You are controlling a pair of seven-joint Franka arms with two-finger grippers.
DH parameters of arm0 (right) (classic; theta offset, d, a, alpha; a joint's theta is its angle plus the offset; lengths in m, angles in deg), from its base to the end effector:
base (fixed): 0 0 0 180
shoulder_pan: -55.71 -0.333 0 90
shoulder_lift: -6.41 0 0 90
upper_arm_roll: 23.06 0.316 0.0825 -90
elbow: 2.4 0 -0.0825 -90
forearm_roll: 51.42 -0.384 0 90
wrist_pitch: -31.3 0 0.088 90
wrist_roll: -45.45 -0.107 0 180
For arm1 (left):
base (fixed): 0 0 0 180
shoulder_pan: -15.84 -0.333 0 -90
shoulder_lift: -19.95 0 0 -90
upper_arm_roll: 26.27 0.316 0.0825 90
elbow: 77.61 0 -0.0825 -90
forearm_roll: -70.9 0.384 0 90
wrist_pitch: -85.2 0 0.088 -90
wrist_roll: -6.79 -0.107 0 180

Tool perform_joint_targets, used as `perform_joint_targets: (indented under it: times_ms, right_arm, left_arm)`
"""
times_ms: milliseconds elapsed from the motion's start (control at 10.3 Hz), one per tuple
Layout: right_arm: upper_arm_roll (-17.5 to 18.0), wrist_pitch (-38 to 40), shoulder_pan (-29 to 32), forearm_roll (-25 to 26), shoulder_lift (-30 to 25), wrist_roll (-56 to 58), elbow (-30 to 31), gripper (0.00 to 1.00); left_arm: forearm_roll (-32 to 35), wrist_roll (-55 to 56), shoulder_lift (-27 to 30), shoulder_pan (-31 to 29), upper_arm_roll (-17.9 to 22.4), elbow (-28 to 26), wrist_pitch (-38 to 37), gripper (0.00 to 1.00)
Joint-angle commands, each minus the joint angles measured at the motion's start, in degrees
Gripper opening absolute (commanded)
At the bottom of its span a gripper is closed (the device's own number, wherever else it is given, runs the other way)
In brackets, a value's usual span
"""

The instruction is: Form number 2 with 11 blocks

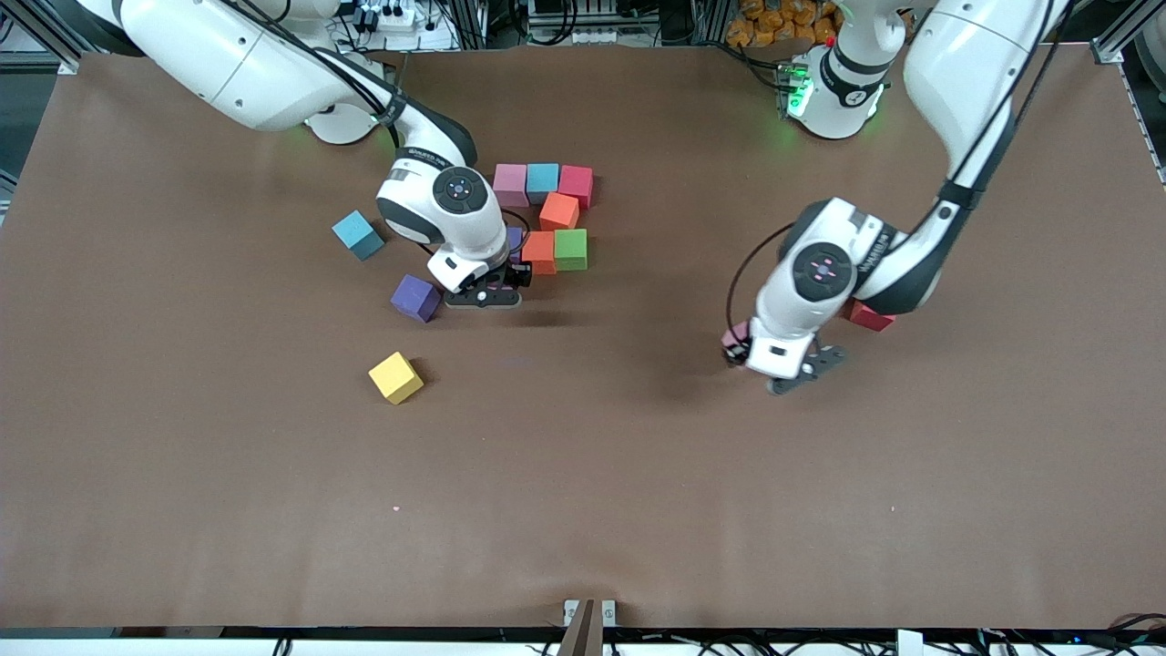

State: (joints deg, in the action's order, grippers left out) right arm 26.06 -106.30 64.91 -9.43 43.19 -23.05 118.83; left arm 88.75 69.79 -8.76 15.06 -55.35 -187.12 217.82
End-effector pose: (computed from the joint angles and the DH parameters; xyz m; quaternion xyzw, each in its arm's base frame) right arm 0.4314 0.3629 0.1968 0.9999 -0.0057 -0.0099 0.0057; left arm 0.5599 -0.2766 0.2593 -0.9758 -0.2184 0.0096 0.0023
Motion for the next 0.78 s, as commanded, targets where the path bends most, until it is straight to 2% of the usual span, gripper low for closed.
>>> perform_joint_targets:
  times_ms: [0, 195, 292, 390, 585, 682]
  right_arm:
    - [-0.16, -1.35, 0.02, 1.60, 0.31, -1.98, 0.23, 0.32]
    - [-0.16, -1.27, -0.15, 1.60, 0.40, -1.98, 0.23, 0.33]
    - [-0.16, -1.27, -0.07, 1.60, 0.40, -1.98, 0.23, 0.46]
    - [-0.16, -0.84, -0.33, 1.60, 0.40, -1.98, 0.23, 0.75]
    - [-0.25, -0.66, -0.42, 1.69, 0.40, -1.81, 0.23, 0.98]
    - [-0.25, -0.66, -0.24, 1.69, 0.40, -1.81, 0.23, 1.00]
  left_arm:
    - [0.44, -0.42, -0.29, 1.73, -1.15, 1.84, -1.23, 0.47]
    - [0.44, -1.47, -0.56, 2.53, -1.41, 2.37, -1.23, 0.47]
    - [0.35, -3.04, -0.64, 2.62, -1.41, 2.64, -1.23, 0.47]
    - [0.35, -4.80, -1.52, 2.89, -1.41, 3.60, -1.14, 0.47]
    - [0.44, -6.48, -3.36, 4.37, -1.33, 6.32, -1.14, 0.47]
    - [0.44, -6.66, -4.41, 5.17, -1.33, 7.64, -1.23, 0.47]
